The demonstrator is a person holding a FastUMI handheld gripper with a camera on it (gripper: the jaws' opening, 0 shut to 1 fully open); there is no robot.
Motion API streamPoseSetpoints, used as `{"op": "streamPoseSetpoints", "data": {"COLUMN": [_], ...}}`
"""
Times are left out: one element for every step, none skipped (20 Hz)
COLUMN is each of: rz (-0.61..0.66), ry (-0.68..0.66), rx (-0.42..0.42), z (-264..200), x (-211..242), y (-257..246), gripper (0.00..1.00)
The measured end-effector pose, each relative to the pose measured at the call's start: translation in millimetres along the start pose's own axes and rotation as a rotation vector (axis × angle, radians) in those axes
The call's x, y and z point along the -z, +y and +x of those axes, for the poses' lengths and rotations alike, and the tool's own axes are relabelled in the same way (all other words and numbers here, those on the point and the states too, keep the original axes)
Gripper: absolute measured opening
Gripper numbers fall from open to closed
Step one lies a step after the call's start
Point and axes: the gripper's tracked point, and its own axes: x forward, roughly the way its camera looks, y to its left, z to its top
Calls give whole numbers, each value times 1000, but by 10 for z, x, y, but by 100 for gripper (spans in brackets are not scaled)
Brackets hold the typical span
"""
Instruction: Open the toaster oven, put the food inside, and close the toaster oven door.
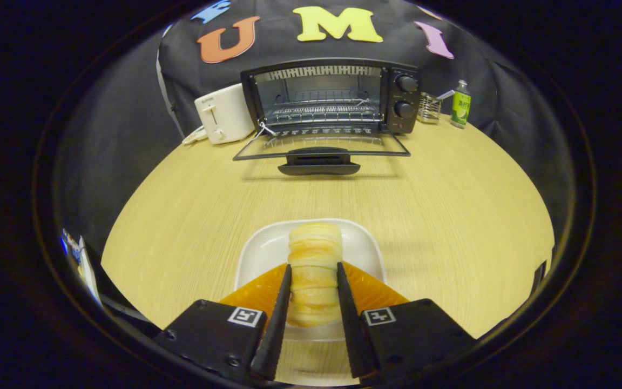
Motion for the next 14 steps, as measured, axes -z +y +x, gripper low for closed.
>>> {"op": "streamPoseSetpoints", "data": {"rz": [14,28,46,66,88,113,138,165,195,223,253,287,318,349], "ry": [-14,-35,-58,-89,-121,-152,-182,-205,-222,-227,-223,-212,-207,-203], "rx": [-5,-10,-17,-26,-33,-37,-42,-44,-56,-66,-69,-76,-76,-70], "z": [-33,-89,-148,-199,-249,-279,-289,-263,-210,-116,-4,122,241,368], "x": [-59,-149,-253,-407,-564,-737,-907,-1082,-1234,-1390,-1519,-1645,-1757,-1883], "y": [16,24,33,41,36,22,11,-2,11,21,11,19,16,-8], "gripper": [57,51,45,44,43,43,43,43,43,43,43,43,43,43]}}
